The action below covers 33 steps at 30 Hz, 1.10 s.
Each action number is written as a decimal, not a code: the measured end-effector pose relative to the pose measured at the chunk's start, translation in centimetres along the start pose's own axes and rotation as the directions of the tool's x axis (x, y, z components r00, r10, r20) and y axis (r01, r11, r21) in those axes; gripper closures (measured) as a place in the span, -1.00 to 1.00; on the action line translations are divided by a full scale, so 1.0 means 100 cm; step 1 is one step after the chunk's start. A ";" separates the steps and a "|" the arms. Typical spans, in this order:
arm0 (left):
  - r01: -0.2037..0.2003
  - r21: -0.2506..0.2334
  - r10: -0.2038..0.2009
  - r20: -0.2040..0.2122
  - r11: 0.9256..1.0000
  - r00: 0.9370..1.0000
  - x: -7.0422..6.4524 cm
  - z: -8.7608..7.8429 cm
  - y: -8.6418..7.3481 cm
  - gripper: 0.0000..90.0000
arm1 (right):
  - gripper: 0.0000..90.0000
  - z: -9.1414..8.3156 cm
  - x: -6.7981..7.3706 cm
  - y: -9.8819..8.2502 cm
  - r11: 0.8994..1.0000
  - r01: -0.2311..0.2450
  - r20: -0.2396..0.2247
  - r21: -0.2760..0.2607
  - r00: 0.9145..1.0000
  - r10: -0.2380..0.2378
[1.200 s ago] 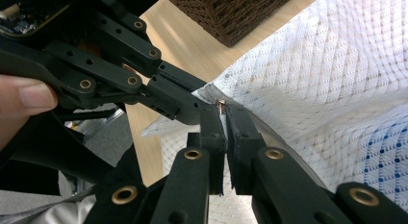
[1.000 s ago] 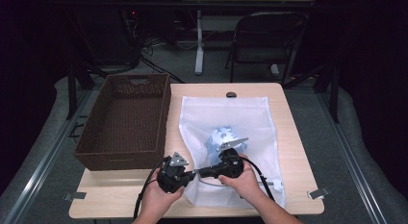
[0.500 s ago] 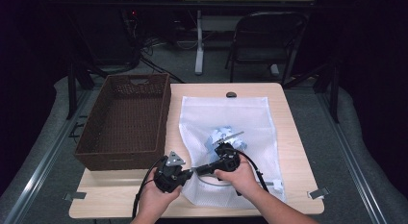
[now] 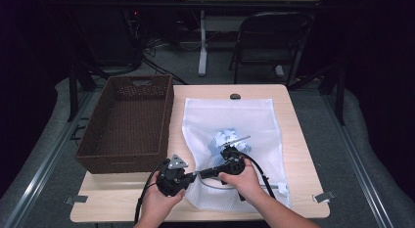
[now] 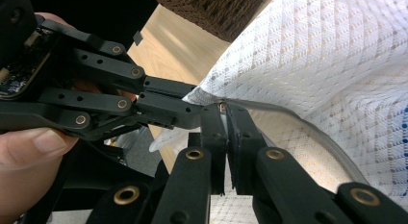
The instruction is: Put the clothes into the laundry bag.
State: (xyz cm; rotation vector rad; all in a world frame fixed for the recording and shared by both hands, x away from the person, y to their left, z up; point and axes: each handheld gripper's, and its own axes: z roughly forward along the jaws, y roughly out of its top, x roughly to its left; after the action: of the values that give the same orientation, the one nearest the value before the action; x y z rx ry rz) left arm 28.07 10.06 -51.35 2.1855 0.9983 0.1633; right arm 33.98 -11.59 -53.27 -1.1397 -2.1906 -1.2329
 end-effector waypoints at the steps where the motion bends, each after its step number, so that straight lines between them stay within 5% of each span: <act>1: -0.005 -0.003 0.005 -0.006 1.000 1.000 0.001 0.000 0.000 0.97 | 0.92 0.001 -0.002 -0.001 1.000 -0.014 -0.009 -0.005 1.000 0.014; 10: -0.003 -0.008 0.003 -0.003 1.000 1.000 0.000 0.000 -0.001 0.97 | 0.92 0.001 -0.006 -0.004 0.999 -0.033 -0.030 -0.014 0.999 0.032; 12: 0.006 -0.025 -0.007 -0.006 1.000 1.000 0.000 -0.003 0.000 0.97 | 0.92 0.001 -0.008 -0.006 1.000 -0.024 -0.001 -0.016 1.000 0.024; 15: 0.018 -0.035 -0.018 0.001 0.999 1.000 0.006 -0.010 0.000 0.97 | 0.92 0.000 -0.016 -0.010 0.997 -0.070 -0.016 -0.019 0.997 0.070; 23: 0.043 -0.019 -0.042 0.022 0.999 0.999 0.008 -0.006 -0.003 0.94 | 0.92 0.001 -0.015 -0.014 1.000 -0.004 0.031 -0.007 1.000 0.005; 28: 0.070 -0.035 -0.069 0.029 0.997 0.997 0.013 -0.006 -0.003 0.58 | 0.92 0.002 -0.008 -0.014 1.000 0.028 0.047 -0.003 0.999 -0.027; 33: 0.091 -0.033 -0.090 0.040 0.995 0.995 0.012 -0.003 -0.002 0.44 | 0.92 0.004 -0.007 -0.015 0.999 0.054 0.055 0.001 0.997 -0.054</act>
State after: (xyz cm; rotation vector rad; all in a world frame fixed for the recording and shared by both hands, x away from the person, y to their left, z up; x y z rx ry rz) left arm 28.69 11.15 -51.47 2.0997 1.0633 0.0958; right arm 33.23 -12.02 -54.69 -1.1350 -2.2753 -1.2383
